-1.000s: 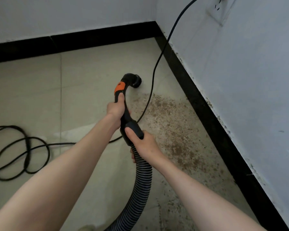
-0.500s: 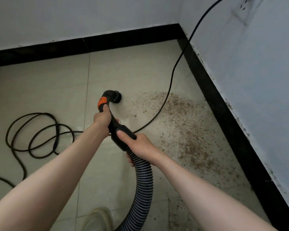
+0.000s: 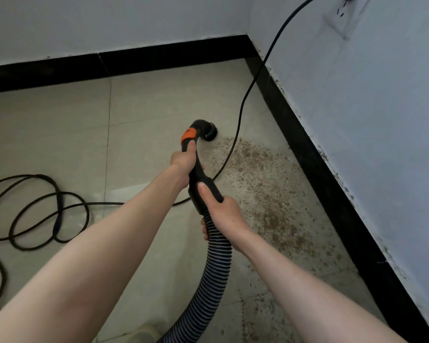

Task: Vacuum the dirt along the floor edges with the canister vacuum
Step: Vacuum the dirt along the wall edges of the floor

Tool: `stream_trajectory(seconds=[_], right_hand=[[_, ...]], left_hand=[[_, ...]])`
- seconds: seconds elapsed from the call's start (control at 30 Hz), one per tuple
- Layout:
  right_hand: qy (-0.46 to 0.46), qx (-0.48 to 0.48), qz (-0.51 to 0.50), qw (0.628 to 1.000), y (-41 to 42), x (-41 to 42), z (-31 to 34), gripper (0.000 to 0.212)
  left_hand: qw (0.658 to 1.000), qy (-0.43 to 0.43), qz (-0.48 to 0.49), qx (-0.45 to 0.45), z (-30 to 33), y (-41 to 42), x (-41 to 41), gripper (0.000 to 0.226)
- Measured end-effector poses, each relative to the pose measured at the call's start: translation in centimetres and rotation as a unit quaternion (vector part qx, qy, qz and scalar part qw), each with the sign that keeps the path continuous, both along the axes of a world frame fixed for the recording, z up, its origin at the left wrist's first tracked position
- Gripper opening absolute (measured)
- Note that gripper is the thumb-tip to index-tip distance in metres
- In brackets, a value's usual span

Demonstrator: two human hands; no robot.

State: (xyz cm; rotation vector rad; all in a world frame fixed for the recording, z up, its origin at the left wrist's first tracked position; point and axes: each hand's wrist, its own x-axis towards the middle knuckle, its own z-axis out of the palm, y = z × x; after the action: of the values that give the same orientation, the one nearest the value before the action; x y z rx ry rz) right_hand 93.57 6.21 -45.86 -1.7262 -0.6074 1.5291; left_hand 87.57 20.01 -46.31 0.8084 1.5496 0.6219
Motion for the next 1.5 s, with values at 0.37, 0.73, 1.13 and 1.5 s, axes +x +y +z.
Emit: stream_trajectory(seconds=[0.37, 0.73, 1.13, 1.5], right_hand=[[0.087, 0.067, -0.164, 0.98, 9.9, 1.8, -3.4, 0.048], [0.123, 0.028, -0.19, 0.974, 17.1, 5.1, -8.3, 0.039], [0.044, 0.048, -0.098, 0.993, 14.7, 5.3, -6.8, 0.05], [0.071, 0.096, 0.025, 0.992, 6.6, -0.5, -2.6, 0.034]], left_hand=[[0.982, 0.022, -0.139, 0.128, -0.6, 10.4, 7.3, 0.037], [0.955, 0.073, -0.232, 0.169, -3.9, 17.3, 13.0, 0.036], [0.975, 0.052, -0.16, 0.146, -3.6, 15.7, 11.2, 0.035], [0.991, 0.048, -0.007, 0.127, 1.7, 6.7, 0.7, 0.036]])
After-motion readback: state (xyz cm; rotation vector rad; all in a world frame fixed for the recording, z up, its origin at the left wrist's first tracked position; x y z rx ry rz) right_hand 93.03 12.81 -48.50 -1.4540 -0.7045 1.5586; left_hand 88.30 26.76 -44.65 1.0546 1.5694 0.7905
